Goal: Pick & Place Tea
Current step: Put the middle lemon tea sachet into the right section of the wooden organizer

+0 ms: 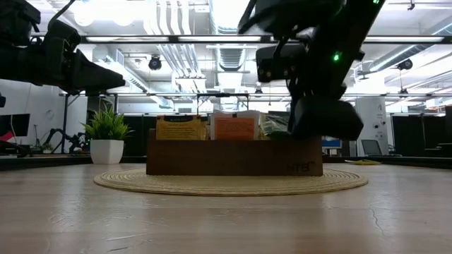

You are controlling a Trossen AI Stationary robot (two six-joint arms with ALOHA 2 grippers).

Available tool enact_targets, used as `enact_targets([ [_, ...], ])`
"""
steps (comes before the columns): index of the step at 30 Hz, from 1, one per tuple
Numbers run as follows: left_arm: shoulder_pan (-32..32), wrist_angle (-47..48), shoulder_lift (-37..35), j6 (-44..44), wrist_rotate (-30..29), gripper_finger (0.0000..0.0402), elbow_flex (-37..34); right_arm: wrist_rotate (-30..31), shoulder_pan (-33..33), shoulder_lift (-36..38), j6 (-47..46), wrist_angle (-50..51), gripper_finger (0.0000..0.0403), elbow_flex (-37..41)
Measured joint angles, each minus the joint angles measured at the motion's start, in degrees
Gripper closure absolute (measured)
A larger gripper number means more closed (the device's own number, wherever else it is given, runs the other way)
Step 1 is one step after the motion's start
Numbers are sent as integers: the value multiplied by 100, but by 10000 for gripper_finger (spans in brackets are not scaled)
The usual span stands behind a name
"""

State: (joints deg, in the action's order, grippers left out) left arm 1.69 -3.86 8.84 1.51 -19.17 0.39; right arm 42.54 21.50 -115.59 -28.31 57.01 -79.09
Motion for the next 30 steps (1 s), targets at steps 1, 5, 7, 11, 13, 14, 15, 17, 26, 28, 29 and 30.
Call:
enact_targets([
  [1,0,0,0,1,0,199,-1,-32,2,50,-4,-4,222,0],
  [5,0,0,0,1,-1,199,-1,-206,19,341,-2,-15,205,0],
  [7,0,0,0,1,1,199,-1,-262,21,486,-9,-9,202,10],
  [11,0,0,0,1,0,199,1,-268,28,705,-40,-9,202,20],
  [13,2,0,0,0,1,199,0,-211,28,769,-31,-13,202,20],
  [14,2,0,0,1,0,199,1,-162,24,771,-19,-13,202,20],
  [15,2,0,0,1,-1,199,-1,-110,24,771,-1,-11,202,22],
  [17,2,0,0,1,1,199,1,-56,10,771,25,-36,202,68],
  [26,2,0,0,1,1,199,1,-41,-20,743,160,-866,202,799],
  [28,2,0,0,1,0,199,0,-45,-20,739,229,-1253,202,978],
  [29,2,0,0,0,0,199,0,-46,-18,739,280,-1383,202,1041],
  [30,3,0,0,1,0,199,1,-36,-18,743,312,-1466,202,1084],
])
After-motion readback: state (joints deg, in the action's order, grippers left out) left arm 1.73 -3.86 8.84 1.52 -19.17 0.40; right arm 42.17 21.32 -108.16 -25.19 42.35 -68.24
